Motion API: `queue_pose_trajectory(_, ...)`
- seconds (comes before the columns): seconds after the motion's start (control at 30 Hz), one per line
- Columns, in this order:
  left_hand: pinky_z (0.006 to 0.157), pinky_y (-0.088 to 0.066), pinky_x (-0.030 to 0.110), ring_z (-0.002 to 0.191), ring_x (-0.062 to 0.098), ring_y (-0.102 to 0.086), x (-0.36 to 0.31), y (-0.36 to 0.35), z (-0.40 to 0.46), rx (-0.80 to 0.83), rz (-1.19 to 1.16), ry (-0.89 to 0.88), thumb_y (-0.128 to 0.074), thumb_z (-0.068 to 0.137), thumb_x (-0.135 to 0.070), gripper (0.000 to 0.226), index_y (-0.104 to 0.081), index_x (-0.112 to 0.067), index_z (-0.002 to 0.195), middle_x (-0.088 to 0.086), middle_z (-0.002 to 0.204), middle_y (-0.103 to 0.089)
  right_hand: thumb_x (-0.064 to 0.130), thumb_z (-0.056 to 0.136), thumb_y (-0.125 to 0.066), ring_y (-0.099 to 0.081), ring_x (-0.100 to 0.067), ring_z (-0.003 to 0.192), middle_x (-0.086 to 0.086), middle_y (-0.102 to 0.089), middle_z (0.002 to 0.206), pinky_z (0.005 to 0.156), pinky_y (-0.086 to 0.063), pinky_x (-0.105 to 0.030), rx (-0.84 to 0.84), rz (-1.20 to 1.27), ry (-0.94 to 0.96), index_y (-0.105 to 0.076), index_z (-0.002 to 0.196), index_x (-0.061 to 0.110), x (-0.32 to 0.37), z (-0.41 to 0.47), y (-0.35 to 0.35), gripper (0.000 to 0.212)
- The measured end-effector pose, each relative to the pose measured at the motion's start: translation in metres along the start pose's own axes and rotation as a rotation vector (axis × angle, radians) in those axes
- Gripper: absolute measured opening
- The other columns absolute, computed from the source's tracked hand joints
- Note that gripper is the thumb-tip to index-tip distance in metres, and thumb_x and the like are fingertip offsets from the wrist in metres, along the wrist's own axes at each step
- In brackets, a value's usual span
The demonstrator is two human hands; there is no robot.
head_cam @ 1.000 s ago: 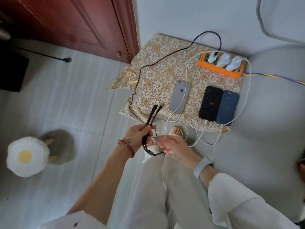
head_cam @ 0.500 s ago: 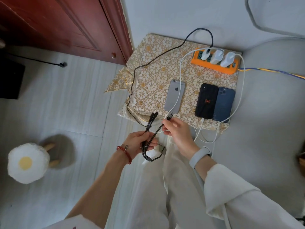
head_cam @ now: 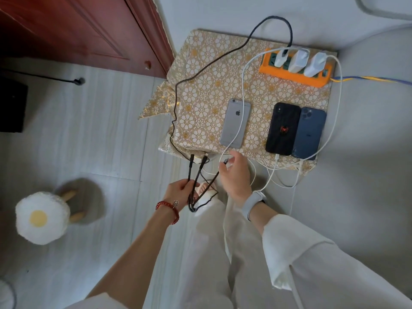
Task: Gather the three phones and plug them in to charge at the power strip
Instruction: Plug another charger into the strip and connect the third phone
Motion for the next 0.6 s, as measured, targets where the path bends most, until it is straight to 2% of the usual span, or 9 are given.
queue_pose_trajectory(0.03,0.083,-0.052,0.044,0.067,0.025,-0.057,-0.001,-0.001,0.000,-0.004,0.024,-0.015,-0.046,0.090,-0.015,0.028,-0.064,-0.016,0.067,0.005,0.056,-0.059,0.024,0.090,-0.051,-0.052,-0.019,0.094,-0.008,-0.054,0.106,0.081,-0.039,-0.026,0.041,0.027,0.048,-0.053,0.113,0.004,0.006,-0.003,0.002,0.031)
queue_pose_trajectory(0.1,0.083,-0.052,0.043,0.070,0.024,-0.057,-0.004,-0.004,-0.001,-0.007,0.070,-0.040,-0.048,0.088,-0.016,0.029,-0.065,-0.019,0.065,0.005,0.058,-0.060,0.034,0.090,-0.049,-0.051,-0.016,0.073,-0.005,-0.056,0.079,0.069,-0.039,-0.026,0.247,0.076,0.049,-0.057,0.082,0.006,0.013,-0.006,-0.001,0.030)
queue_pose_trajectory(0.17,0.080,-0.053,0.040,0.068,0.021,-0.059,-0.008,-0.009,-0.002,0.017,0.116,-0.055,-0.049,0.088,-0.017,0.031,-0.065,-0.023,0.062,-0.002,0.053,-0.062,0.037,0.087,-0.051,-0.039,-0.016,0.055,-0.002,-0.041,0.057,0.056,-0.032,-0.027,0.361,0.094,-0.018,-0.042,0.061,0.011,0.011,-0.003,-0.007,0.038)
queue_pose_trajectory(0.23,0.078,-0.053,0.038,0.067,0.019,-0.060,-0.010,-0.015,-0.002,0.038,0.147,-0.036,-0.051,0.086,-0.018,0.029,-0.064,-0.022,0.061,-0.007,0.048,-0.063,0.029,0.088,-0.050,-0.043,-0.018,0.056,-0.004,-0.046,0.058,0.054,-0.032,-0.028,0.334,0.106,-0.062,-0.045,0.062,0.011,0.008,0.003,-0.010,0.032)
queue_pose_trajectory(0.3,0.077,-0.053,0.041,0.069,0.022,-0.060,-0.007,-0.020,0.004,-0.012,0.101,0.020,-0.051,0.085,-0.015,0.024,-0.061,-0.015,0.062,-0.003,0.055,-0.063,0.019,0.090,-0.043,-0.049,-0.017,0.058,-0.003,-0.054,0.063,0.057,-0.039,-0.028,0.322,0.159,-0.146,-0.049,0.069,0.010,0.002,0.008,-0.014,0.025)
queue_pose_trajectory(0.4,0.069,-0.052,0.038,0.066,0.022,-0.058,0.006,-0.022,0.014,-0.169,-0.081,0.211,-0.047,0.088,-0.009,0.014,-0.058,-0.005,0.079,0.007,0.067,-0.060,0.013,0.094,-0.033,-0.055,-0.027,0.065,-0.008,-0.054,0.066,0.072,-0.053,-0.046,0.474,0.235,-0.260,-0.042,0.074,0.009,-0.005,0.008,-0.023,0.023)
queue_pose_trajectory(0.5,0.064,-0.048,0.033,0.071,0.024,-0.055,0.021,-0.017,0.017,-0.236,-0.181,0.348,-0.044,0.090,-0.008,0.012,-0.055,-0.004,0.094,0.007,0.070,-0.055,0.019,0.096,-0.030,-0.053,-0.029,0.080,-0.006,-0.049,0.074,0.074,-0.043,-0.046,0.546,-0.176,0.000,-0.042,0.080,0.009,-0.001,0.013,-0.023,0.022)
queue_pose_trajectory(0.57,0.078,-0.050,0.035,0.080,0.027,-0.057,0.027,-0.011,0.022,-0.249,-0.109,0.348,-0.044,0.088,-0.009,0.022,-0.058,-0.003,0.104,0.011,0.080,-0.058,0.020,0.097,-0.031,-0.050,-0.032,0.094,-0.011,-0.050,0.090,0.079,-0.043,-0.044,0.445,-0.389,0.219,-0.047,0.096,0.002,0.003,0.023,-0.021,0.024)
queue_pose_trajectory(0.6,0.088,-0.050,0.039,0.090,0.028,-0.059,0.027,-0.008,0.025,-0.252,-0.057,0.331,-0.045,0.087,-0.011,0.027,-0.057,-0.004,0.111,0.013,0.093,-0.061,0.020,0.097,-0.033,-0.048,-0.032,0.102,-0.014,-0.051,0.101,0.084,-0.044,-0.043,0.358,-0.464,0.317,-0.049,0.103,0.000,0.004,0.030,-0.018,0.027)
Point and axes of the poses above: each hand's wrist, its own z-axis towards the middle knuckle, its own y-axis out of the back of the hand, x = y × z, the point moved 1 cm from there along z, towards the middle knuckle
